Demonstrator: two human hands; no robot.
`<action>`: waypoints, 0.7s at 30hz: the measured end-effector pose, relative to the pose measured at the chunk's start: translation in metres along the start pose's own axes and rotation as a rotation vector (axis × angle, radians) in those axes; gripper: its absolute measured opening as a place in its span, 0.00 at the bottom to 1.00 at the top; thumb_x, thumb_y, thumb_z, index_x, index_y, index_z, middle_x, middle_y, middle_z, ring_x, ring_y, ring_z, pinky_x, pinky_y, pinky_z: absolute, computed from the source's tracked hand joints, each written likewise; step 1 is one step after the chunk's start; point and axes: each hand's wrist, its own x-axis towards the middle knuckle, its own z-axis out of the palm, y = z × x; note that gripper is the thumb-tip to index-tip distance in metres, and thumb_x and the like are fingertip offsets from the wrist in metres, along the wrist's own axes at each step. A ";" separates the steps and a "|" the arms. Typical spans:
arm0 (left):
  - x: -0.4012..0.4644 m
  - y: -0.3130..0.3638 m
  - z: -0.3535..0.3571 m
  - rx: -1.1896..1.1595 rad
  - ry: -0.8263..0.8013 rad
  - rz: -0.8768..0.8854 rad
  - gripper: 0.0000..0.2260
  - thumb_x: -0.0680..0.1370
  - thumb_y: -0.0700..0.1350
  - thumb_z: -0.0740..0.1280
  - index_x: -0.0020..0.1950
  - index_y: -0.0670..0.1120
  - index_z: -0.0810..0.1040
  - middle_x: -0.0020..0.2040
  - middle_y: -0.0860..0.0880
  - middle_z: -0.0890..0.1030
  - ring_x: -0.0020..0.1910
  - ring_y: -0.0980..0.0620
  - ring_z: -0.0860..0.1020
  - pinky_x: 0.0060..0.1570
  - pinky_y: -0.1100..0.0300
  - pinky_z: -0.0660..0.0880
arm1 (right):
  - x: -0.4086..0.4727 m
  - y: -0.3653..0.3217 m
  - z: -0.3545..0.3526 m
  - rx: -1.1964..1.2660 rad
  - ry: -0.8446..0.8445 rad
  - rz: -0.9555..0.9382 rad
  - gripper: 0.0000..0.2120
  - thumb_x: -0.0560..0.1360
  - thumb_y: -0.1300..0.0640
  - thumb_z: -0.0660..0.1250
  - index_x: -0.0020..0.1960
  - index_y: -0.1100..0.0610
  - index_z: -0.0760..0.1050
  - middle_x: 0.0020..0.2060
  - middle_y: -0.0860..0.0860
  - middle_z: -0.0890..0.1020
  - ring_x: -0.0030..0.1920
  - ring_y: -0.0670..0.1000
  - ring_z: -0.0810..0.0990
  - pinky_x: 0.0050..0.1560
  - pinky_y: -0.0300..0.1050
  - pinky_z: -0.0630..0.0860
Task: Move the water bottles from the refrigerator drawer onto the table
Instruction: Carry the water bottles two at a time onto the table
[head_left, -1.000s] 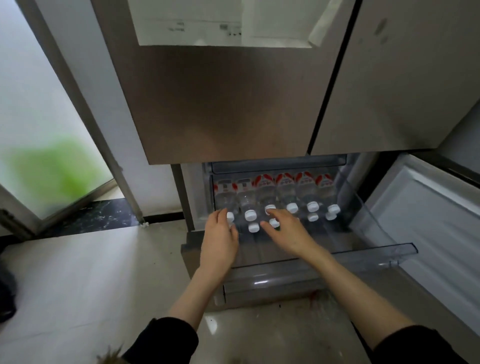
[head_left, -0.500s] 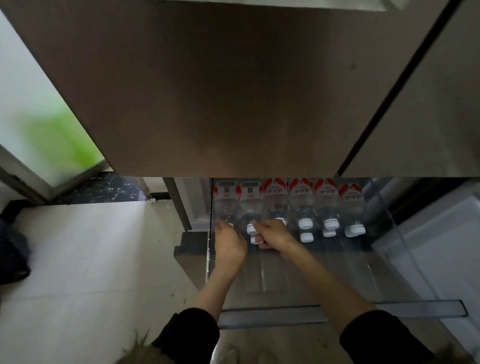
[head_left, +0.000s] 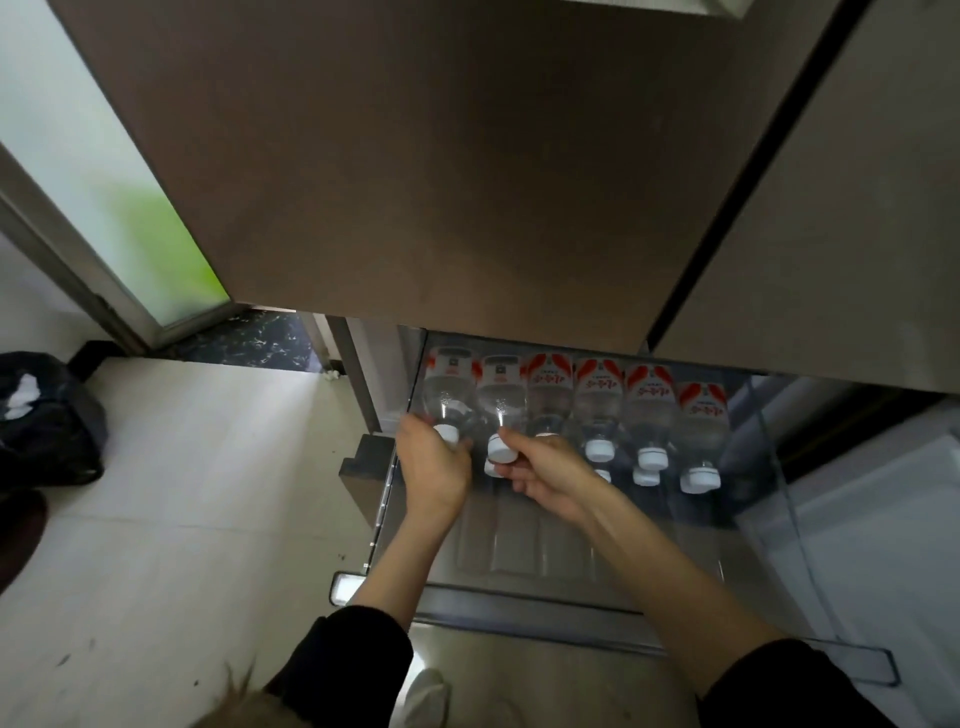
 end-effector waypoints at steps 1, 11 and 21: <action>-0.005 0.003 -0.004 0.010 0.016 0.038 0.18 0.69 0.37 0.72 0.55 0.38 0.69 0.52 0.41 0.76 0.50 0.46 0.76 0.45 0.58 0.71 | -0.006 -0.002 0.000 0.125 -0.025 0.033 0.04 0.76 0.58 0.64 0.46 0.59 0.74 0.39 0.55 0.80 0.39 0.50 0.78 0.33 0.38 0.66; -0.042 0.041 -0.076 0.246 0.039 0.454 0.11 0.72 0.45 0.69 0.47 0.44 0.67 0.45 0.46 0.74 0.41 0.49 0.72 0.38 0.59 0.66 | -0.071 -0.021 -0.012 0.147 0.020 0.014 0.07 0.73 0.59 0.68 0.47 0.61 0.74 0.40 0.59 0.80 0.38 0.51 0.79 0.37 0.39 0.76; -0.037 0.060 -0.107 0.434 -0.174 0.534 0.13 0.73 0.50 0.68 0.46 0.46 0.66 0.44 0.44 0.77 0.40 0.47 0.75 0.38 0.55 0.72 | -0.122 -0.044 -0.031 -0.780 0.378 -0.265 0.13 0.67 0.52 0.69 0.28 0.58 0.74 0.22 0.51 0.76 0.22 0.46 0.72 0.25 0.36 0.67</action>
